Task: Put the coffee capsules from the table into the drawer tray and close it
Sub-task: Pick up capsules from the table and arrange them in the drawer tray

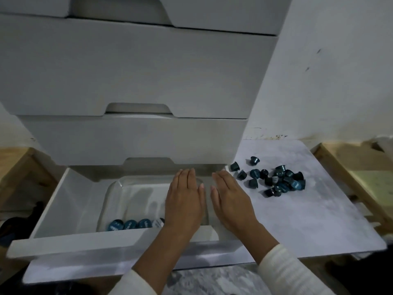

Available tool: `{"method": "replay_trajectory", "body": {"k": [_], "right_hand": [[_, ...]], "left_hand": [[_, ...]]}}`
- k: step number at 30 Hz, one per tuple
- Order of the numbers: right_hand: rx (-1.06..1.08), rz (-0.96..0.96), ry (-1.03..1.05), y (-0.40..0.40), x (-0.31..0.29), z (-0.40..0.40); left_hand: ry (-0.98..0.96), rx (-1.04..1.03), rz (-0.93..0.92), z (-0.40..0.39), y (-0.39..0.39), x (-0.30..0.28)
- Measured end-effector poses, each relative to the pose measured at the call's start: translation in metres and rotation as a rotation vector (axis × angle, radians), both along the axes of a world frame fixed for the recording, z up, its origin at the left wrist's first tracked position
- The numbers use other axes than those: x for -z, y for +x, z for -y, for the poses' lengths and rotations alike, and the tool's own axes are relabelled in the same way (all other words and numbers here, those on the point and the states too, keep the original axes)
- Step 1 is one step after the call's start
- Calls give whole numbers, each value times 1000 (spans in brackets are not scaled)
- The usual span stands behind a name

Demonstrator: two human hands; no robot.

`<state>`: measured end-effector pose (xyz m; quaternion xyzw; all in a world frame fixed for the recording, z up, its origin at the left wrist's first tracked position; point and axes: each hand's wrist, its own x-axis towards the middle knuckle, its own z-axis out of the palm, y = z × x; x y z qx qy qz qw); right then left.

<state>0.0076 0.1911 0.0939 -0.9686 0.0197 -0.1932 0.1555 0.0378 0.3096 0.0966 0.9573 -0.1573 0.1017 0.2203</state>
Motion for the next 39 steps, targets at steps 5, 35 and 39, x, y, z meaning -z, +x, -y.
{"method": "replay_trajectory", "body": {"k": [5, 35, 39], "right_hand": [[23, 13, 10, -14, -1, 50], [-72, -301, 203, 7, 109, 325], [-63, -275, 266, 13, 111, 325]], "left_hand": [[-40, 73, 4, 55, -15, -5], [-217, -122, -517, 304, 3, 99], [-284, -203, -528, 306, 5, 98]]}}
